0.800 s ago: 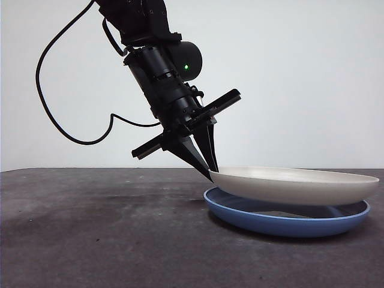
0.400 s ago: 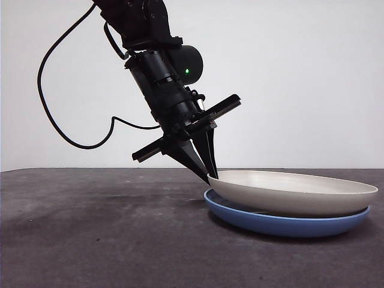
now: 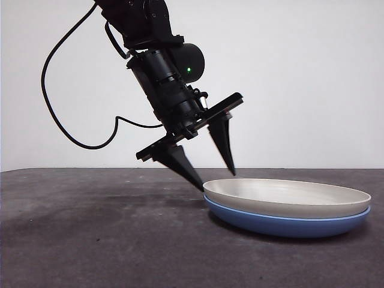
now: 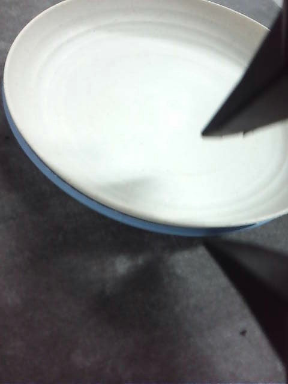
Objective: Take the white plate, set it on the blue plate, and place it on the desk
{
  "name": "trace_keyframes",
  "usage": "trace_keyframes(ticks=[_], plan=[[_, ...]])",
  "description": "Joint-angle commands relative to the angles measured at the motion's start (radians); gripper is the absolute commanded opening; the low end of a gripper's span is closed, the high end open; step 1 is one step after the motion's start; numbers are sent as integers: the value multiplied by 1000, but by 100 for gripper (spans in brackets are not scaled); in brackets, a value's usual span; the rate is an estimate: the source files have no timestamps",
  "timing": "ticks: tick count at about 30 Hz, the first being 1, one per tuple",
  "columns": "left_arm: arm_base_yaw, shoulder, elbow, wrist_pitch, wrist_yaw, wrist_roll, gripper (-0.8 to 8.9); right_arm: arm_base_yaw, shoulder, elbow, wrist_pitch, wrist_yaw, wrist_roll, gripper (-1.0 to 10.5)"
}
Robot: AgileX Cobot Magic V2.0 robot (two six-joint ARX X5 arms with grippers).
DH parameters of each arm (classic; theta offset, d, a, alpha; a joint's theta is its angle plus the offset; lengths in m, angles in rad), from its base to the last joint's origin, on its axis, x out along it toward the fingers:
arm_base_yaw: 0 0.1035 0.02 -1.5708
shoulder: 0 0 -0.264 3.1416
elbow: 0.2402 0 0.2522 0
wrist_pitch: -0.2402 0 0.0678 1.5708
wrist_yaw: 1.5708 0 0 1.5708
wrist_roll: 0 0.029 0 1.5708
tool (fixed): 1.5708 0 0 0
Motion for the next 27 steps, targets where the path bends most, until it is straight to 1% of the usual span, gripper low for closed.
trace_keyframes(ticks=[1,4,6,12,16,19,22,25,27], plan=[[-10,27,40,-2,8,24,426,5,6,19,-9,-2,-10,623],[-10,27,70,-24,8,38,501,5,6,19,-9,-2,-10,623],[-10,27,103,-59,8,52,533,5,6,19,-9,-2,-10,623],[-9,19,256,-254,7,149,536,5,6,19,-9,-2,-8,623],[-13,-19,328,-362,7,209,537,5,6,19,-9,-2,8,623],[-24,-84,338,-420,4,248,537,5,6,19,-9,-2,15,623],[-38,-164,337,-476,-20,294,538,5,6,19,-9,-2,16,623],[-47,-249,336,-514,-38,318,570,5,6,19,-8,-2,16,623],[-50,-310,336,-540,-38,324,573,5,6,19,-8,-2,16,623]])
